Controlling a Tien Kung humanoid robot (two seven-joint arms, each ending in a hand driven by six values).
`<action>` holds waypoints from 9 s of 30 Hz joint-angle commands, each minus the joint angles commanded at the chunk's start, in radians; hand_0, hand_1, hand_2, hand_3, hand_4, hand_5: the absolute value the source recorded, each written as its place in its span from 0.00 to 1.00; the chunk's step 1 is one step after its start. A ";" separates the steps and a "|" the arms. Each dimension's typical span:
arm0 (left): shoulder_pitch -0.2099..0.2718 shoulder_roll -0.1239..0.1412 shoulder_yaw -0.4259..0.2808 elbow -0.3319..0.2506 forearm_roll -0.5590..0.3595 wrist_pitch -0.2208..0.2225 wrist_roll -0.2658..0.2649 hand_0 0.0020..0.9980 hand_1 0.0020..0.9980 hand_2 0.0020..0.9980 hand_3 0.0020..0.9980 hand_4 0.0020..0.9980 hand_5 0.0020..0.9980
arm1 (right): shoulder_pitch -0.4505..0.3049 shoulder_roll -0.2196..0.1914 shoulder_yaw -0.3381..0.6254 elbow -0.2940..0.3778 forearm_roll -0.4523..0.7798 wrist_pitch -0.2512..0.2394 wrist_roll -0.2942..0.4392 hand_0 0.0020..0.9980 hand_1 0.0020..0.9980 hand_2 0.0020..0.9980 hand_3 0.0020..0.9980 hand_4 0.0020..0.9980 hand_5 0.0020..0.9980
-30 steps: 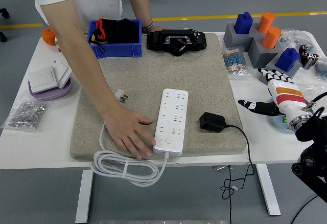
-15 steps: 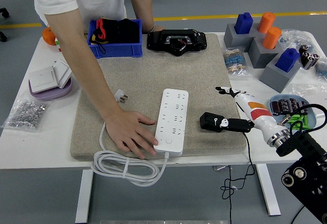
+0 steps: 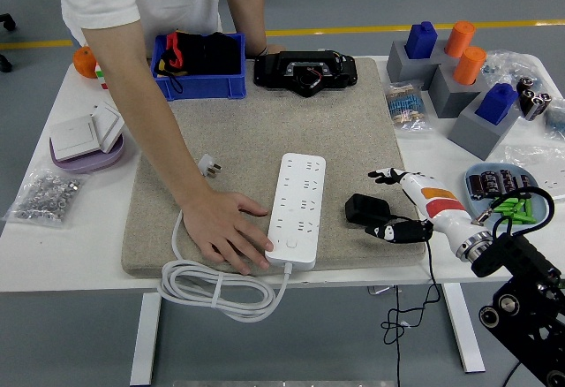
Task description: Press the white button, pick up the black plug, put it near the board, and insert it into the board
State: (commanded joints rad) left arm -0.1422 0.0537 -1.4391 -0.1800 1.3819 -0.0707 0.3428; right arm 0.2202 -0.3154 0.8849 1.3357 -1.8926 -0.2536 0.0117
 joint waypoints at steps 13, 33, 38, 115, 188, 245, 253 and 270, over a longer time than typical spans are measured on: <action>0.001 -0.001 0.000 0.000 0.000 -0.001 0.002 0.77 0.71 0.67 0.74 0.66 0.56 | 0.021 0.026 -0.036 -0.065 0.024 -0.032 0.044 0.80 0.69 0.68 0.69 0.84 0.15; 0.000 -0.001 0.003 0.000 -0.002 -0.002 0.002 0.77 0.71 0.67 0.74 0.66 0.56 | 0.048 0.037 -0.081 -0.100 0.047 -0.038 0.061 0.49 0.41 0.47 0.60 0.66 0.01; 0.000 -0.001 0.002 0.000 -0.001 -0.003 0.002 0.77 0.71 0.67 0.74 0.66 0.56 | 0.047 0.036 -0.083 -0.097 0.053 -0.060 0.092 0.49 0.41 0.47 0.60 0.66 0.01; -0.003 0.000 0.013 0.000 0.000 -0.005 0.005 0.77 0.71 0.67 0.74 0.66 0.55 | 0.213 0.164 -0.218 -0.301 0.039 -0.190 0.284 0.17 0.13 0.27 0.49 0.62 0.00; -0.004 -0.002 0.011 0.000 0.000 -0.007 0.005 0.77 0.71 0.67 0.74 0.66 0.56 | 0.165 0.125 -0.193 -0.143 0.101 -0.168 0.297 0.67 0.56 0.53 0.61 0.97 0.14; -0.002 -0.001 -0.003 0.000 0.007 -0.005 0.003 0.77 0.71 0.67 0.74 0.66 0.56 | 0.038 0.080 0.146 -0.046 0.068 -0.086 0.202 0.73 0.63 0.62 0.63 0.91 0.17; -0.002 -0.001 -0.003 0.000 0.007 -0.003 0.004 0.77 0.71 0.67 0.74 0.66 0.56 | -0.064 0.065 0.313 -0.019 0.065 -0.066 0.158 0.76 0.66 0.66 0.66 0.92 0.22; -0.008 0.001 0.009 0.000 0.015 -0.003 0.002 0.77 0.71 0.67 0.74 0.66 0.56 | -0.174 0.127 0.623 0.057 0.028 -0.059 0.145 0.77 0.68 0.67 0.67 0.91 0.22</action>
State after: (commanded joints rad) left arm -0.1498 0.0547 -1.4299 -0.1800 1.3971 -0.0740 0.3451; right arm 0.0465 -0.1883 1.5078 1.3931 -1.8647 -0.3125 0.1564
